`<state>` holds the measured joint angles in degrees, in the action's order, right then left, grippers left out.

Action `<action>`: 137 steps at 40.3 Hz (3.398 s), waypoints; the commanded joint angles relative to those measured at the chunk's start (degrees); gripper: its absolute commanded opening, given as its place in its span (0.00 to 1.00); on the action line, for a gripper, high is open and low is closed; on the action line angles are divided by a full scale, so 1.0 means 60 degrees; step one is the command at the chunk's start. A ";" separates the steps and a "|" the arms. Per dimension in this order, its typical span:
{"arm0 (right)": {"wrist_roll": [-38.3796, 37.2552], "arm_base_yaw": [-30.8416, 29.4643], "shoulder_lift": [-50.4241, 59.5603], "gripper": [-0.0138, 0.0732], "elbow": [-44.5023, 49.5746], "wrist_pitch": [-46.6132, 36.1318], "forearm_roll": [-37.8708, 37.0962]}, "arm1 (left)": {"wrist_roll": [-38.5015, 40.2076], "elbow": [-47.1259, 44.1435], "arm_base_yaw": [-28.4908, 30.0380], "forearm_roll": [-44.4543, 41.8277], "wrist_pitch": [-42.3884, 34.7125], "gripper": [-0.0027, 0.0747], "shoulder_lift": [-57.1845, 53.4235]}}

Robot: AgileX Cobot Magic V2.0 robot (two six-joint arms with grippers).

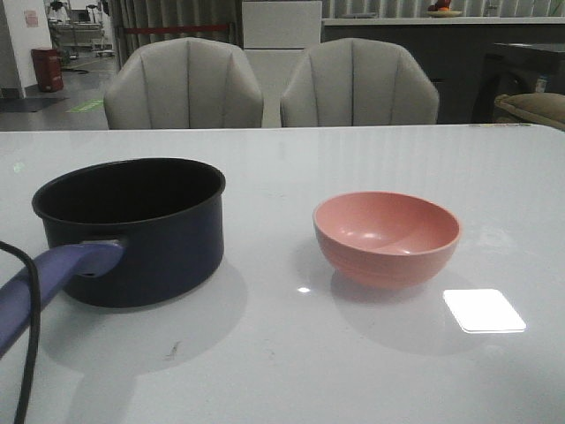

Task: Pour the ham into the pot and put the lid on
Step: 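Lift the glass lid and carry it over the saucepan with the left gripper, then lower the lid onto the saucepan and release it with the left gripper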

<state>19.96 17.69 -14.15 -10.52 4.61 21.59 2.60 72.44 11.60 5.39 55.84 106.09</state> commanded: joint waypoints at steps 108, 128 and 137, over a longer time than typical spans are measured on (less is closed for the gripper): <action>0.0012 0.0008 -0.0074 0.32 -0.0265 -0.0769 -0.0009 | -0.0434 0.3158 -0.5535 0.0428 0.0399 0.39 -0.1650; 0.0012 0.0008 -0.0074 0.32 -0.0265 -0.0769 -0.0009 | -0.0434 0.4450 -0.5538 0.0124 0.2021 0.39 -0.0490; 0.0012 0.0008 -0.0074 0.32 -0.0265 -0.0769 -0.0009 | -0.0434 0.4450 -0.5538 -0.0144 0.2163 0.39 -0.0439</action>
<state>19.96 17.69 -14.15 -10.52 4.61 21.59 0.00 97.12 -21.35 4.32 70.54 106.57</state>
